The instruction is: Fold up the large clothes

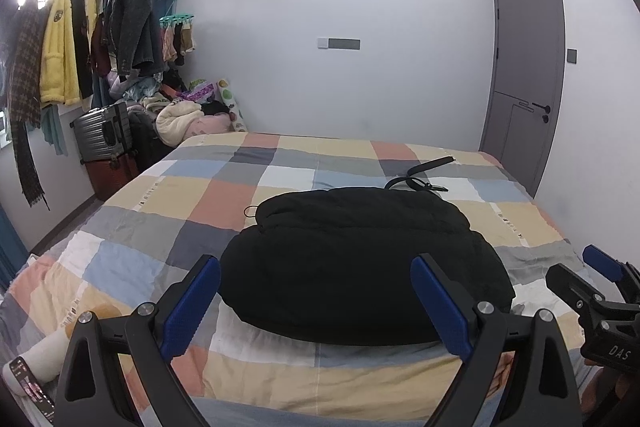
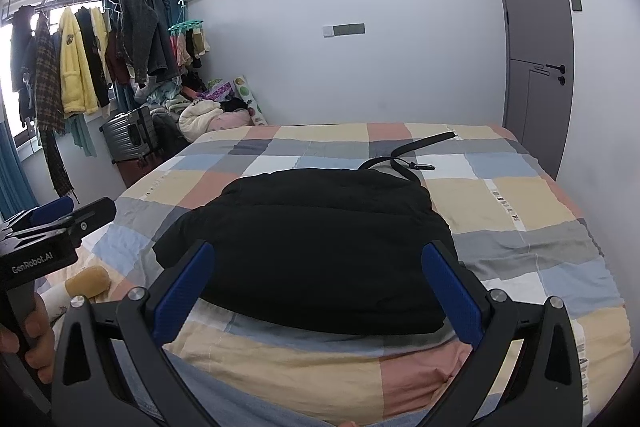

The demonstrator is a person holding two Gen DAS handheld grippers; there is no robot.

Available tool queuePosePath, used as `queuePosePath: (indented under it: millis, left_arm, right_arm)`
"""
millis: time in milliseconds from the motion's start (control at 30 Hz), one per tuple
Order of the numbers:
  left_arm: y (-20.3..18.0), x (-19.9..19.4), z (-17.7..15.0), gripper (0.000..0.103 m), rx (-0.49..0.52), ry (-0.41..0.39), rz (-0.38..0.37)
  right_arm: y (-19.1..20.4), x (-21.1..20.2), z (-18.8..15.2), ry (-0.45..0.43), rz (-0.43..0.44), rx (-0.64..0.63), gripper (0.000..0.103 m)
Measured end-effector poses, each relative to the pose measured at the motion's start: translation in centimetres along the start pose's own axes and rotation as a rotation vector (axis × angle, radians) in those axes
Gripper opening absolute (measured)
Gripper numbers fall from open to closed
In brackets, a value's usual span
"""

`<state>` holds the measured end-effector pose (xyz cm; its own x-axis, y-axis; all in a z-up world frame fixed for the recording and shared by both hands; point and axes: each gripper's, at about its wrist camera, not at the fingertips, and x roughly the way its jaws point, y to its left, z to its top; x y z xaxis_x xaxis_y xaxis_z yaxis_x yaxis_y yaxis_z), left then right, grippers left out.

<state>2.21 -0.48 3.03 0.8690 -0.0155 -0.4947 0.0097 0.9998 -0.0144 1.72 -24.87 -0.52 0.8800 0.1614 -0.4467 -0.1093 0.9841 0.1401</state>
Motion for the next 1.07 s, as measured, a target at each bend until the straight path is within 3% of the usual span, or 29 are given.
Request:
queuePosePath:
  millis: [700,833,1067]
  left_arm:
    - [0.00,-0.06,-0.20,0.096,0.016,-0.002,-0.019]
    - [-0.08,-0.07,-0.24,0.096,0.001,0.009,-0.083]
    - [-0.48,-0.04,-0.17,0.096,0.018,0.003,-0.053]
  right_arm:
    - [0.52,-0.50,-0.10,-0.002,-0.004,-0.012,0.103]
    - [0.76,-0.35,-0.42,0.002,-0.007,-0.013,0.103]
    - [1.01,-0.28,-0.57,0.004,-0.012,-0.008,0.103]
